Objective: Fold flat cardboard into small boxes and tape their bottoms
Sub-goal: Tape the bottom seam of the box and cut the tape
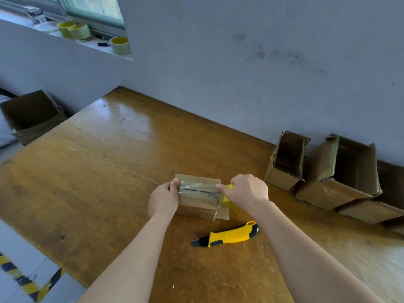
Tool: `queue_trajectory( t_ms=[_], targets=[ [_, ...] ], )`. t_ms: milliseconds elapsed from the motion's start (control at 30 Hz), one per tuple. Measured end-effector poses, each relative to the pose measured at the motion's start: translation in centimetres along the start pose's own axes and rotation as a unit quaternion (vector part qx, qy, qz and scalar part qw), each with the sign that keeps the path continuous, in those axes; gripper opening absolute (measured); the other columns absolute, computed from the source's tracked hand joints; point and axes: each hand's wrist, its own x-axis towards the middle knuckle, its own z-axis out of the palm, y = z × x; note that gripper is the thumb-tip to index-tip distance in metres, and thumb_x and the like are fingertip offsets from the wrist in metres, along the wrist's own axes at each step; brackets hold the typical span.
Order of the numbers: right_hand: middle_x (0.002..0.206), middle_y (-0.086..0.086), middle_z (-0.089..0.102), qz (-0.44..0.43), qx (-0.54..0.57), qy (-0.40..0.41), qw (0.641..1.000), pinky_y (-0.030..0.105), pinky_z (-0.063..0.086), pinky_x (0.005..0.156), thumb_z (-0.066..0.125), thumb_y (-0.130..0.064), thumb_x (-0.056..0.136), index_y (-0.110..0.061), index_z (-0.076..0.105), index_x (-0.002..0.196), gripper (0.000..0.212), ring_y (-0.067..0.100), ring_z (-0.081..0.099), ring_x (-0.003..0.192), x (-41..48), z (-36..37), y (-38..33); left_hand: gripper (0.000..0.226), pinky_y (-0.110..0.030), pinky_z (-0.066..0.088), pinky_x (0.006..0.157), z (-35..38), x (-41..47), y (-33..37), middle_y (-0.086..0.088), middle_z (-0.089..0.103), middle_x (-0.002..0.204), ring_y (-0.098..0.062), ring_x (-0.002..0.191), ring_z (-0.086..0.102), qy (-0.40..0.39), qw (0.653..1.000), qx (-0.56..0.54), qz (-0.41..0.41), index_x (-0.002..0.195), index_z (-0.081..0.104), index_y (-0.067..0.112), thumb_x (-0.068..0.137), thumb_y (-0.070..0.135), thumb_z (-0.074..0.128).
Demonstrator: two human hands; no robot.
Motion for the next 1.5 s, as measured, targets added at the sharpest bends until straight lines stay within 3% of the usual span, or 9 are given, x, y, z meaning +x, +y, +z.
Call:
queue_trajectory(
  t_ms=[333,567,667,800,933,1033,1133,1267,1500],
  targets=[
    [0.079,-0.006,0.062,0.036,0.061,-0.031,0.997,0.023,0.043,0.048,0.037,-0.075,0.087,-0.019,0.069,0.113,0.07,0.014,0.06,0.071,0.1,2.4,0.8,0.056,-0.028,0.044,0.065,-0.1,-0.2,0.5,-0.004,0.068,0.106,-0.019,0.089,0.06,-0.003,0.998,0.062,-0.007,0.121,0.064,0.018,0.099,0.054,0.028],
    [0.068,-0.007,0.06,0.047,0.088,-0.06,0.993,0.023,0.041,0.047,0.039,-0.074,0.087,-0.019,0.071,0.094,0.064,0.014,0.061,0.066,0.2,2.5,0.7,0.052,-0.033,0.051,0.076,-0.3,-0.2,0.4,0.003,0.065,0.11,-0.014,0.091,0.056,-0.047,0.998,0.031,0.027,0.118,0.06,0.024,0.088,0.064,0.047],
    [0.067,-0.006,0.06,0.061,0.092,-0.058,0.992,0.024,0.042,0.047,0.039,-0.073,0.088,-0.018,0.067,0.087,0.062,0.015,0.061,0.067,-0.1,2.8,0.3,0.06,-0.042,0.048,0.092,-0.2,0.0,1.2,-0.003,0.06,0.125,-0.022,0.111,0.056,-0.049,0.995,0.091,0.014,0.13,0.052,0.021,0.09,0.064,0.042],
    [0.066,-0.004,0.059,0.091,0.104,-0.051,0.989,0.024,0.039,0.046,0.042,-0.071,0.089,-0.018,0.06,0.072,0.058,0.015,0.059,0.065,-0.7,3.2,-0.5,0.056,-0.04,0.039,0.094,0.5,-2.5,1.9,-0.013,0.047,0.132,-0.027,0.119,0.047,0.097,0.95,0.246,0.168,0.136,0.045,0.016,0.092,0.05,0.047],
    [0.065,-0.003,0.06,0.097,0.143,-0.06,0.983,0.025,0.045,0.049,0.046,-0.066,0.09,-0.017,0.061,0.071,0.054,0.014,0.059,0.063,-1.1,3.2,-1.7,0.047,-0.035,0.039,0.094,0.6,-3.9,1.9,-0.003,0.05,0.13,-0.021,0.119,0.046,0.072,0.935,0.264,0.225,0.132,0.051,0.021,0.097,0.048,0.04],
    [0.062,0.0,0.053,0.07,0.248,-0.12,0.959,0.027,0.038,0.051,0.047,-0.052,0.095,-0.014,0.054,0.061,0.052,0.015,0.051,0.059,-1.3,3.2,-3.7,0.044,-0.037,0.035,0.104,-1.0,-2.5,1.5,0.003,0.047,0.14,-0.018,0.131,0.04,0.075,0.938,0.26,0.218,0.138,0.046,0.023,0.098,0.04,0.044],
    [0.068,0.001,0.05,0.068,0.395,-0.202,0.894,0.029,0.034,0.056,0.053,-0.028,0.089,-0.014,0.056,0.07,0.024,0.015,0.043,0.061,-2.2,3.5,-6.8,0.044,-0.042,0.018,0.117,-3.0,-0.3,0.4,0.012,0.032,0.154,-0.01,0.143,0.023,0.031,0.949,0.254,0.185,0.145,0.038,0.028,0.101,0.033,0.037],
    [0.077,0.004,0.058,0.068,0.509,-0.255,0.819,0.033,0.041,0.069,0.058,-0.029,0.077,-0.018,0.067,0.083,0.015,0.02,0.053,0.072,-2.8,4.8,-8.9,0.053,-0.049,-0.006,0.117,-4.1,1.1,-1.0,0.017,0.005,0.16,-0.005,0.147,-0.003,-0.069,0.947,0.261,0.175,0.153,0.016,0.03,0.102,0.043,0.026],
    [0.084,0.002,0.064,0.065,0.471,-0.263,0.839,0.033,0.045,0.073,0.053,-0.044,0.081,-0.019,0.068,0.093,0.031,0.019,0.057,0.078,-3.6,6.3,-9.4,0.056,-0.05,-0.006,0.118,-4.4,1.7,-1.9,0.02,0.0,0.159,-0.002,0.146,-0.009,-0.105,0.946,0.249,0.179,0.153,0.012,0.034,0.101,0.048,0.029]
  ],
)
